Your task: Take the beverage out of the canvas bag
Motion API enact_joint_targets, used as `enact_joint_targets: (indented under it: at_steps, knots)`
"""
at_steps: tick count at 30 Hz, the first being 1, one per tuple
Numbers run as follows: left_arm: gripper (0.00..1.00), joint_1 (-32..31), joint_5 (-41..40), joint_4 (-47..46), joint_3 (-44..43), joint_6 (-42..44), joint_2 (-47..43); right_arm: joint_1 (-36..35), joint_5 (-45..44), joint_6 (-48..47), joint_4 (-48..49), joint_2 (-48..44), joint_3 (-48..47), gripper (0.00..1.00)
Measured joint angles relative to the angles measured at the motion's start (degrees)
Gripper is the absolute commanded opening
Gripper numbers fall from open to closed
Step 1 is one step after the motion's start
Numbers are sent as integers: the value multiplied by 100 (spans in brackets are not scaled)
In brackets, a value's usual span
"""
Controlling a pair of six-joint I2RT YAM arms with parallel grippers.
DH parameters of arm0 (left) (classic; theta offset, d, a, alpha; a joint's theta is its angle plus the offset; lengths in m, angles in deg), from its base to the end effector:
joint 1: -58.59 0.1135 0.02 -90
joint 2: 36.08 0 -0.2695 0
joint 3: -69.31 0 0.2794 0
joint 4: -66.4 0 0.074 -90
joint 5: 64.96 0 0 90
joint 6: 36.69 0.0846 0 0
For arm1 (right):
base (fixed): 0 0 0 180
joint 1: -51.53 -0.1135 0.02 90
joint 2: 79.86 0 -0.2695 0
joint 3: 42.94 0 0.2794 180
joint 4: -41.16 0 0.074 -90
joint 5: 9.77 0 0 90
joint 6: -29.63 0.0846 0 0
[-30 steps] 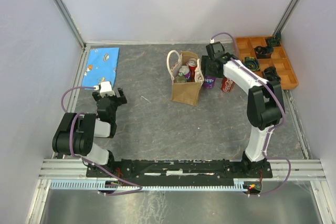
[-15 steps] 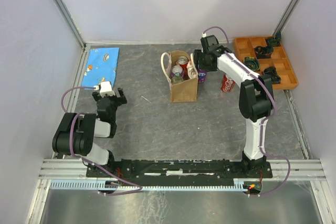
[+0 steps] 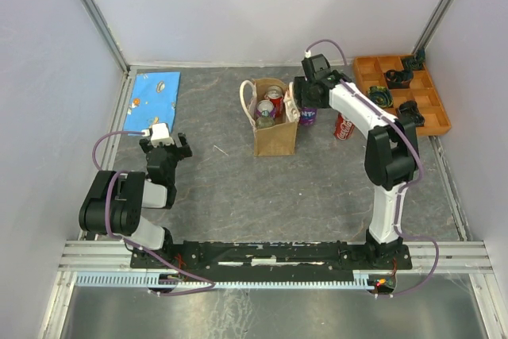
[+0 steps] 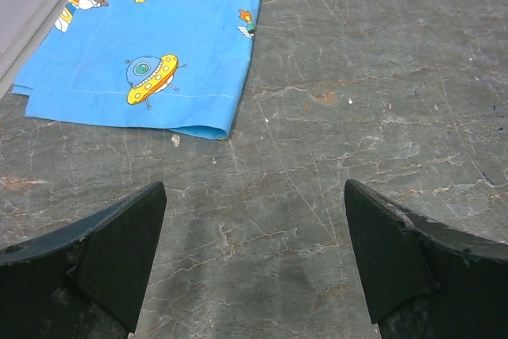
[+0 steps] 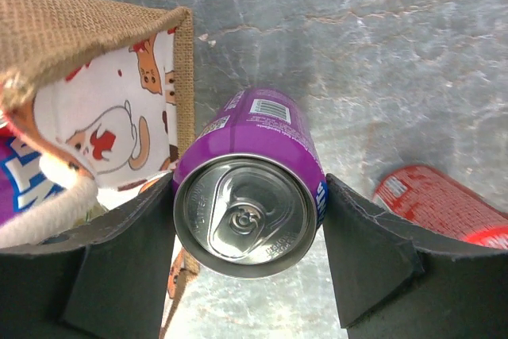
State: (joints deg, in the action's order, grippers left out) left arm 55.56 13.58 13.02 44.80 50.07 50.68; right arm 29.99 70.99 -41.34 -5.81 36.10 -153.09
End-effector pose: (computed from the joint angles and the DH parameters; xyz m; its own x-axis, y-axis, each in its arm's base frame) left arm 0.2904 0.0015 0.1111 -0.1456 -0.0478 -0.9882 -0.1527 0.9879 -0.0253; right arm 0.4805 0.1751 0.2021 -0.7889 0.0346 -0.6135 -0.0157 0.9970 0.0764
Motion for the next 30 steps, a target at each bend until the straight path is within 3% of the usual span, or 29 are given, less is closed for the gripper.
enact_joint_targets:
  at_steps: [12,30]
  knots:
    - [99,0,0,0,0,0,0,-59,-503,-197,-437,-988,63,0]
    - [99,0,0,0,0,0,0,144,-846,-98,-409,-1613,463,0]
